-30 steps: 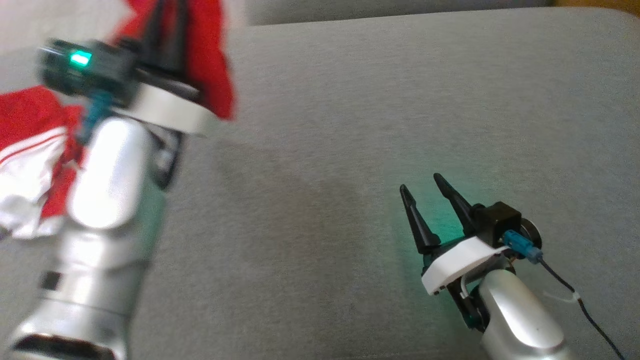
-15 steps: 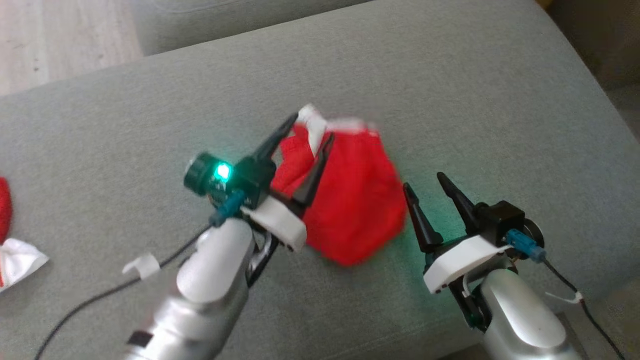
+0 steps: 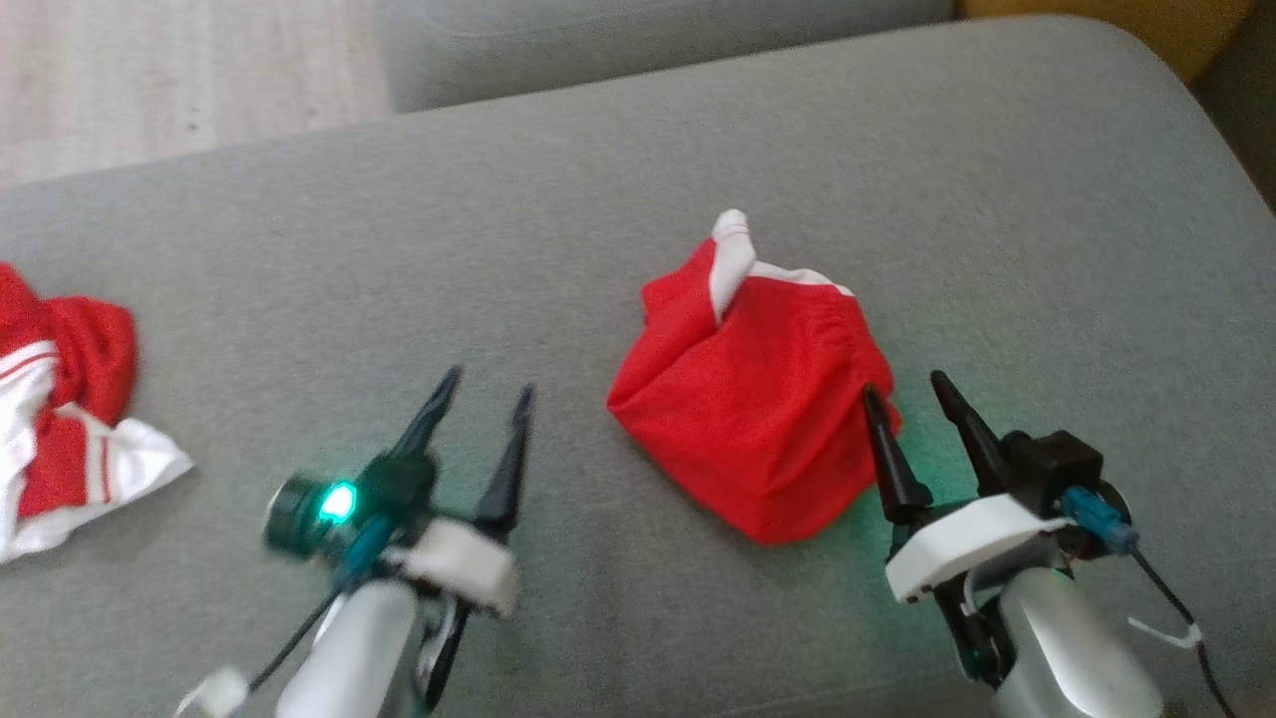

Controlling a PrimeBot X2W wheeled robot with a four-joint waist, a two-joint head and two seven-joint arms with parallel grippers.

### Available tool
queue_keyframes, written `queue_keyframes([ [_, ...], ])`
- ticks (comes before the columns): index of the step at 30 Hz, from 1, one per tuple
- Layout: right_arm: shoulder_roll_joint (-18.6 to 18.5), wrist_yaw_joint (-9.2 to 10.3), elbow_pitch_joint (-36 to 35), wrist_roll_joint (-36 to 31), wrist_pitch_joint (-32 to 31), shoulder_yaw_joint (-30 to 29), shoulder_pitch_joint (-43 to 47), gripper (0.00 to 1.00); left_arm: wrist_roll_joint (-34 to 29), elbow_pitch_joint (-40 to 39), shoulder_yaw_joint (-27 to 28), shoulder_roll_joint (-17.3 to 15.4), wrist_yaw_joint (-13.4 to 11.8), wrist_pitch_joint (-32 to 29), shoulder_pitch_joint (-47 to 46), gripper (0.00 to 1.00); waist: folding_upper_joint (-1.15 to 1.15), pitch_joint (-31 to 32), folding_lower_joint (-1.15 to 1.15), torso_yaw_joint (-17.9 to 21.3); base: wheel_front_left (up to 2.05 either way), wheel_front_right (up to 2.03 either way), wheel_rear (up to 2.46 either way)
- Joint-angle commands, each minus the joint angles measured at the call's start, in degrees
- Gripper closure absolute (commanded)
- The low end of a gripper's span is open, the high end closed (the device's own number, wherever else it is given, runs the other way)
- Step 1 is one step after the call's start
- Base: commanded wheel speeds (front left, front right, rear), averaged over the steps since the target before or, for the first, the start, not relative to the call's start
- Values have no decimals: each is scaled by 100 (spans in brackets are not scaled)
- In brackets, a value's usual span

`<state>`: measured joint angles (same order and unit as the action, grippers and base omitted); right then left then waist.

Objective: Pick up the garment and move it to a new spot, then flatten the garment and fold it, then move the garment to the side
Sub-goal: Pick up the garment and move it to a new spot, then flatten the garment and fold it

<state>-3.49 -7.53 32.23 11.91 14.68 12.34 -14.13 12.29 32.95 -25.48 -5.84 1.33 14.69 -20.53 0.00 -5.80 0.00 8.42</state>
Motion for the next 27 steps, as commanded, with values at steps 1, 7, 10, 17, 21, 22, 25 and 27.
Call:
queue_keyframes([
  [1,60,4,-177,-34,32,75,-29,0,-7,-239,285,-104,-55,30,-22,0,0,138,0,-163,0,0,0],
  [7,60,4,-188,-55,32,-238,263,0,185,-883,1417,5,-246,30,1139,0,0,384,0,-427,0,0,0],
  [10,60,4,-183,-74,32,-314,398,0,118,-1081,1840,88,-262,30,1687,0,0,438,0,-482,0,0,0],
  [17,61,4,-216,-107,32,-466,527,0,-107,-1235,2294,247,-126,30,2247,0,0,407,0,-564,0,0,0],
  [21,54,4,-197,-139,32,-520,412,0,-241,-1213,2281,280,-23,30,2108,0,0,303,0,-603,0,0,0],
  [22,32,4,-183,-172,32,-508,339,0,-259,-1207,2266,284,-6,30,2053,0,0,263,0,-609,0,0,0],
  [25,-33,4,-2,-209,32,-478,14,0,-269,-1170,2165,292,42,30,1871,0,0,88,0,-618,0,0,0],
  [27,-65,4,160,-189,32,-474,-316,0,-209,-1150,2061,293,46,30,1747,0,0,-82,0,-621,0,0,0],
])
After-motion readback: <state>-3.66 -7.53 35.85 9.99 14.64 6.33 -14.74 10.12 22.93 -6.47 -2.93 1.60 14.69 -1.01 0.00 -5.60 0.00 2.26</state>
